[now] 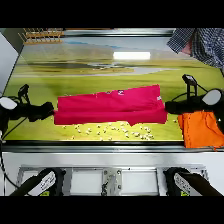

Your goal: Fold the clothes and pants, and hang the long-sleeved shirts on hangers.

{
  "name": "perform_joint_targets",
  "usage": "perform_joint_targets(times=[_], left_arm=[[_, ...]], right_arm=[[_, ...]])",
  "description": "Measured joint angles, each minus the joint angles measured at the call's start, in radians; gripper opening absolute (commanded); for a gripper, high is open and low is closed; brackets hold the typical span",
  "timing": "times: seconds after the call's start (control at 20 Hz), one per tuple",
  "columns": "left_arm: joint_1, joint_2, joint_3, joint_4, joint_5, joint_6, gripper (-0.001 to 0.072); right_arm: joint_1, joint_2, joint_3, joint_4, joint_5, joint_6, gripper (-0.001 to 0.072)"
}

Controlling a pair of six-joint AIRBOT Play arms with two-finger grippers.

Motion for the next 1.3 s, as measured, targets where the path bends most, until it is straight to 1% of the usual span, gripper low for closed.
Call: perform_joint_targets(times=[0.2, 0.35, 0.4, 0.45, 0.5, 0.55, 0.6, 0.7, 0.8, 0.9, 1.0, 1.05, 1.1, 1.2, 1.3], left_arm=[[-0.051, -0.217, 0.195, 0.000, 0.023, -0.010, 0.0007], [-0.070, -0.348, 0.321, 0.001, 0.027, -0.016, 0.0007], [-0.073, -0.389, 0.365, 0.002, 0.029, -0.018, 0.0008], [-0.075, -0.423, 0.402, 0.000, 0.031, -0.017, 0.0158], [-0.077, -0.457, 0.442, -0.006, 0.032, -0.017, 0.0530], [-0.077, -0.485, 0.479, -0.020, 0.038, -0.018, 0.0637], [-0.077, -0.511, 0.518, -0.042, 0.045, -0.022, 0.0612], [-0.072, -0.543, 0.597, -0.080, 0.058, -0.025, 0.0611], [-0.062, -0.556, 0.668, -0.102, 0.059, -0.028, 0.0611], [-0.051, -0.552, 0.713, -0.111, 0.037, -0.031, 0.0609], [-0.047, -0.541, 0.729, -0.118, 0.002, -0.032, 0.0599], [-0.049, -0.533, 0.725, -0.121, -0.016, -0.032, 0.0328], [-0.054, -0.522, 0.710, -0.124, -0.027, -0.032, 0.0001], [-0.074, -0.499, 0.657, -0.125, -0.040, -0.024, 0.0007], [-0.107, -0.477, 0.594, -0.131, -0.045, -0.018, 0.0007]], right_arm=[[0.006, -0.206, 0.163, 0.022, -0.082, -0.007, 0.0014], [0.020, -0.336, 0.254, 0.050, -0.156, -0.011, 0.0016], [0.027, -0.371, 0.275, 0.058, -0.185, -0.011, 0.0030], [0.035, -0.402, 0.291, 0.068, -0.220, -0.012, 0.0110], [0.042, -0.429, 0.303, 0.083, -0.263, -0.013, 0.0385], [0.048, -0.449, 0.311, 0.106, -0.310, -0.014, 0.0667], [0.053, -0.464, 0.316, 0.138, -0.358, -0.014, 0.0693], [0.056, -0.479, 0.330, 0.209, -0.444, -0.014, 0.0693], [0.043, -0.476, 0.340, 0.253, -0.489, -0.023, 0.0693], [0.010, -0.467, 0.346, 0.280, -0.471, -0.059, 0.0693], [-0.045, -0.470, 0.348, 0.291, -0.386, -0.102, 0.0697], [-0.084, -0.480, 0.349, 0.296, -0.317, -0.130, 0.0699], [-0.121, -0.493, 0.349, 0.302, -0.255, -0.152, 0.0706], [-0.196, -0.529, 0.350, 0.305, -0.138, -0.185, 0.0706], [-0.261, -0.572, 0.350, 0.306, -0.055, -0.203, 0.0706]])
